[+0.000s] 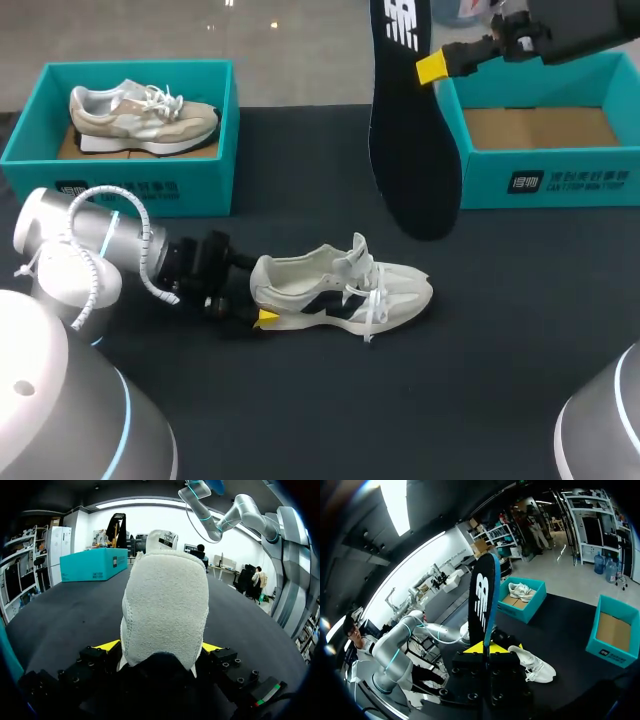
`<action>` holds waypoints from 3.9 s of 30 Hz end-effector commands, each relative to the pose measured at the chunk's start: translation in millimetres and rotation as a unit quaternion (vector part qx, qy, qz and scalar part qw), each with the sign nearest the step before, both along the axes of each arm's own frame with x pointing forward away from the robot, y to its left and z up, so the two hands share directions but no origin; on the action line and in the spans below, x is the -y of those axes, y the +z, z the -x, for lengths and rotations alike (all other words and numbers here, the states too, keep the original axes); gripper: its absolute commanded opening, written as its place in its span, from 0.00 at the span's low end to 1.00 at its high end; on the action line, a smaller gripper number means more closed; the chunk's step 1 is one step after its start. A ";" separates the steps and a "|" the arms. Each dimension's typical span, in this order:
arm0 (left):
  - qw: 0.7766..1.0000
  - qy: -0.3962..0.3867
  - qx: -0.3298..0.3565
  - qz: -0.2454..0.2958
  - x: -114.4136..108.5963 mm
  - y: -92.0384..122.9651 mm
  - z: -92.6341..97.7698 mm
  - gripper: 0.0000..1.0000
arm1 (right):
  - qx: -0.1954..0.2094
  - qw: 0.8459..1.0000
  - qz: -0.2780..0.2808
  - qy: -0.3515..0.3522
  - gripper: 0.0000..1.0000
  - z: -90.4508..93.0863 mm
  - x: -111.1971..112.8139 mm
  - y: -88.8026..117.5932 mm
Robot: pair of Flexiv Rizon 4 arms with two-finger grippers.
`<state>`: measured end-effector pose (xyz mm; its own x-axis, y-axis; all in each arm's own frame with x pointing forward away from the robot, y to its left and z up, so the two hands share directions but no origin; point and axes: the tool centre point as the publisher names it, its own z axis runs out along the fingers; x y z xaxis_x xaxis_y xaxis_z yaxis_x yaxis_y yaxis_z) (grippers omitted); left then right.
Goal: Take the shoe out of the shoebox, open the shoe tongue, remove and reinsert the insole, then place the shoe into the shoebox
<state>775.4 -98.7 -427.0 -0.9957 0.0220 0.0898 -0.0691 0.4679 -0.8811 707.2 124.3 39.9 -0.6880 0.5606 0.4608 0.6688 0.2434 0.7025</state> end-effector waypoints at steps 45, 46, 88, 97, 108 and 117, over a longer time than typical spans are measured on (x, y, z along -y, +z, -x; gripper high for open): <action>0.972 -0.035 -0.033 -0.230 -26.5 50.6 4.4 1.00 | -0.002 1.000 0.002 0.001 0.00 -3.0 -2.8 0.8; 0.968 -0.033 -0.039 -0.245 -25.8 52.9 3.7 1.00 | -0.002 1.000 0.002 0.001 0.00 -3.0 -2.8 0.8; 0.886 0.013 -0.025 -0.463 -9.9 95.7 7.1 1.00 | -0.002 1.000 0.002 0.001 0.00 -3.0 -2.8 0.8; 0.890 0.007 -0.016 -0.456 -4.2 101.7 4.0 1.00 | -0.002 1.000 0.002 0.001 0.00 -3.0 -2.8 0.8; 0.898 -0.020 0.013 -0.438 31.6 100.6 -23.2 1.00 | -0.002 1.000 0.002 0.001 0.00 -3.0 -2.8 0.8; 0.898 -0.028 0.004 -0.439 58.0 79.9 -40.4 0.90 | -0.002 1.000 0.002 0.001 0.00 -3.0 -2.8 0.8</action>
<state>804.9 -142.0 -335.1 -0.9977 -0.0098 0.0671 -0.0221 0.9825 -0.1852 707.2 124.2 40.4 -0.6880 0.5603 0.4611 0.6692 0.2442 0.7018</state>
